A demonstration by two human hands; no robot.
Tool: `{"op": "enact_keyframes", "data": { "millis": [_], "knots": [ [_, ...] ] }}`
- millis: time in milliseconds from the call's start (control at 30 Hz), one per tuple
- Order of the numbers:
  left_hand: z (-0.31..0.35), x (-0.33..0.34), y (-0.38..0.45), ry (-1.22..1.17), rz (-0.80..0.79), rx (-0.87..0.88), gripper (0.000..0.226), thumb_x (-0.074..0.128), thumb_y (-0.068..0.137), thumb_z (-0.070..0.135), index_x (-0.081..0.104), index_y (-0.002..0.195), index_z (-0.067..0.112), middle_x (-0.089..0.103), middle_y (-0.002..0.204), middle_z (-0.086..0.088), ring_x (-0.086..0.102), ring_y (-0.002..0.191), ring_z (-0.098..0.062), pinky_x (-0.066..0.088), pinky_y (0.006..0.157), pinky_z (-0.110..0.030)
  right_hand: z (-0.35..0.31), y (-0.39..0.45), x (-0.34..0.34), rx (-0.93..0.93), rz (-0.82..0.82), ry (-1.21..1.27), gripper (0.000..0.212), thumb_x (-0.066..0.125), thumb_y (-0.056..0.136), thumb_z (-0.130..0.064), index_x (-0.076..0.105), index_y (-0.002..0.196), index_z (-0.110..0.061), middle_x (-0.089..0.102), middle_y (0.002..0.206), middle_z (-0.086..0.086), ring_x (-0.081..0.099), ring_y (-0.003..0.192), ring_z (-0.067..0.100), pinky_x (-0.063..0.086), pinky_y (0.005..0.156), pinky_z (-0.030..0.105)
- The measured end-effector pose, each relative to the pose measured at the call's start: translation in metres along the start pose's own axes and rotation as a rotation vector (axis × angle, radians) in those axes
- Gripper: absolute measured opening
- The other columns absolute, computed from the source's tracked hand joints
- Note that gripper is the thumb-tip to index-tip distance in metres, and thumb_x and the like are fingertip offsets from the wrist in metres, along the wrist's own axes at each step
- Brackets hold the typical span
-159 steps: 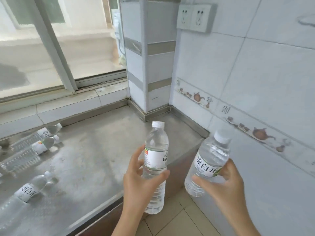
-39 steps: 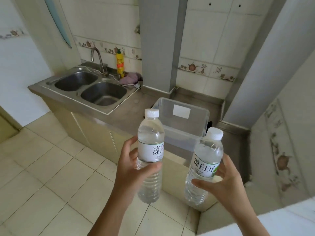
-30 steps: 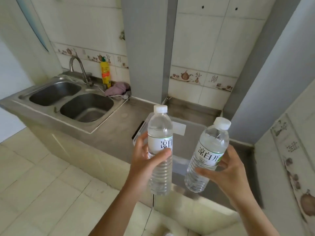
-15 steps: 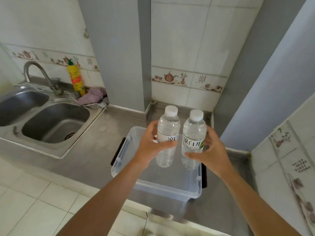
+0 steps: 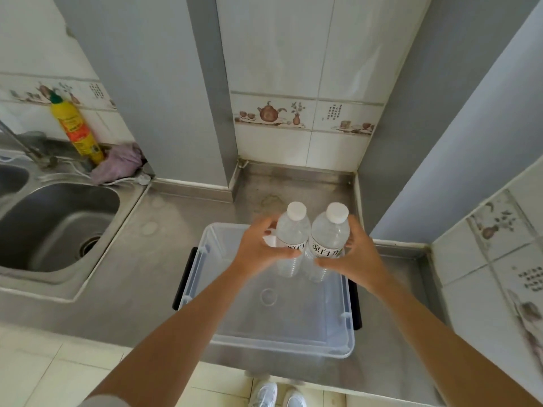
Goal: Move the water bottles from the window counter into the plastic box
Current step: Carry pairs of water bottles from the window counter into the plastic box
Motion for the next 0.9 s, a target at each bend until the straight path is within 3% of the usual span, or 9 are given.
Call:
{"op": "enact_keyframes", "data": {
  "millis": [67,133,333,600,733,900],
  "knots": [
    [0.0,0.002,0.002,0.047,-0.007,0.023,0.066,0.094,0.049,0.028,0.061,0.106,0.034,0.068,0.108,0.008,0.062,0.095,-0.002,0.043,0.079,-0.011,0.008,0.002,0.001,0.013,0.012,-0.03,0.081,0.09,0.048,-0.025,0.046,0.109,-0.053,0.062,0.103,-0.029,0.061,0.1,0.0,0.054,0.088,0.037],
    [-0.006,0.004,0.003,0.04,-0.012,0.026,0.065,0.092,0.049,0.029,0.064,0.108,0.029,0.069,0.107,0.006,0.064,0.095,-0.007,0.049,0.077,-0.016,0.016,0.003,0.002,0.022,0.036,-0.066,0.078,0.089,0.046,-0.026,0.049,0.109,-0.048,0.063,0.1,-0.028,0.061,0.098,0.002,0.054,0.087,0.039],
    [-0.025,0.008,0.002,-0.036,-0.043,0.0,0.068,0.092,0.054,0.017,0.067,0.118,0.018,0.069,0.114,0.003,0.065,0.106,-0.013,0.056,0.089,-0.033,0.021,0.006,0.002,-0.037,0.124,-0.291,0.072,0.09,0.044,-0.034,0.057,0.106,-0.023,0.059,0.103,-0.006,0.053,0.1,0.016,0.048,0.086,0.041],
    [-0.025,0.012,0.007,-0.086,-0.124,0.014,0.066,0.089,0.063,0.005,0.064,0.122,0.024,0.065,0.122,0.005,0.059,0.117,-0.01,0.051,0.094,-0.025,0.021,0.01,0.003,-0.042,0.149,-0.326,0.078,0.091,0.046,-0.028,0.054,0.114,-0.021,0.051,0.114,-0.003,0.048,0.108,0.017,0.044,0.095,0.041],
    [-0.023,0.014,0.012,-0.098,-0.168,0.023,0.066,0.085,0.067,0.0,0.061,0.12,0.031,0.064,0.121,0.01,0.058,0.118,-0.01,0.05,0.093,-0.022,0.025,0.011,0.004,-0.025,0.111,-0.227,0.077,0.089,0.048,-0.026,0.05,0.114,-0.034,0.052,0.113,-0.01,0.053,0.109,0.017,0.048,0.093,0.044],
    [-0.023,0.02,0.014,-0.072,-0.227,0.026,0.073,0.082,0.072,0.002,0.053,0.135,0.026,0.058,0.135,0.004,0.052,0.126,-0.011,0.045,0.105,-0.032,0.036,0.01,0.004,0.041,0.125,-0.195,0.077,0.087,0.05,-0.026,0.048,0.115,-0.04,0.052,0.114,-0.016,0.051,0.111,0.015,0.048,0.092,0.045]
  ]
}}
Point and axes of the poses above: each hand's wrist, its own y-axis towards the middle knuckle, its own x-axis out of the palm, z = x × y, the point moved 9 cm from there along y, towards the middle knuckle
